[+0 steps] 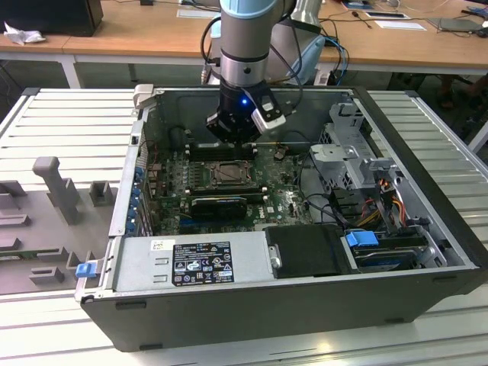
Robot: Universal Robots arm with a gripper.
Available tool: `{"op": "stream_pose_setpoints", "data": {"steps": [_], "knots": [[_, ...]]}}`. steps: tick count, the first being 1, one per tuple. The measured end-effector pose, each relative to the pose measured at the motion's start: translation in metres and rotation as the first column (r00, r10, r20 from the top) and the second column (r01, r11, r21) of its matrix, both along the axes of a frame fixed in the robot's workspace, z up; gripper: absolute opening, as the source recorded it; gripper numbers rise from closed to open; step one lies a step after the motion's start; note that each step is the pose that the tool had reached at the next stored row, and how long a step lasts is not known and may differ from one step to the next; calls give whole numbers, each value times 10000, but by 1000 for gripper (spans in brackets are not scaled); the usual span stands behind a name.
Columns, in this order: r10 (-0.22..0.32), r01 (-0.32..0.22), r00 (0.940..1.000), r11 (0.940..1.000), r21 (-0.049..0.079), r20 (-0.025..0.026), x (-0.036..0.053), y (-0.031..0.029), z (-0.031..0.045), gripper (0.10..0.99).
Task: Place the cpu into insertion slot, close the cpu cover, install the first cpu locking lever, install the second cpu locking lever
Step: 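Install the second cpu locking lever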
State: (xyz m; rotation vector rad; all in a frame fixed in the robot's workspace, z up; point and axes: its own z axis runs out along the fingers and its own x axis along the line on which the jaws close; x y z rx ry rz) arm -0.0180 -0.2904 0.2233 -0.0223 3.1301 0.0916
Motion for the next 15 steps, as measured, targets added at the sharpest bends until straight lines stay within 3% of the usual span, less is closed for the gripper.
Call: {"op": "stream_pose_setpoints", "data": {"steps": [15], "knots": [[-2,2,10000,10000,-3,-1,-1,-71,4,106]]}}
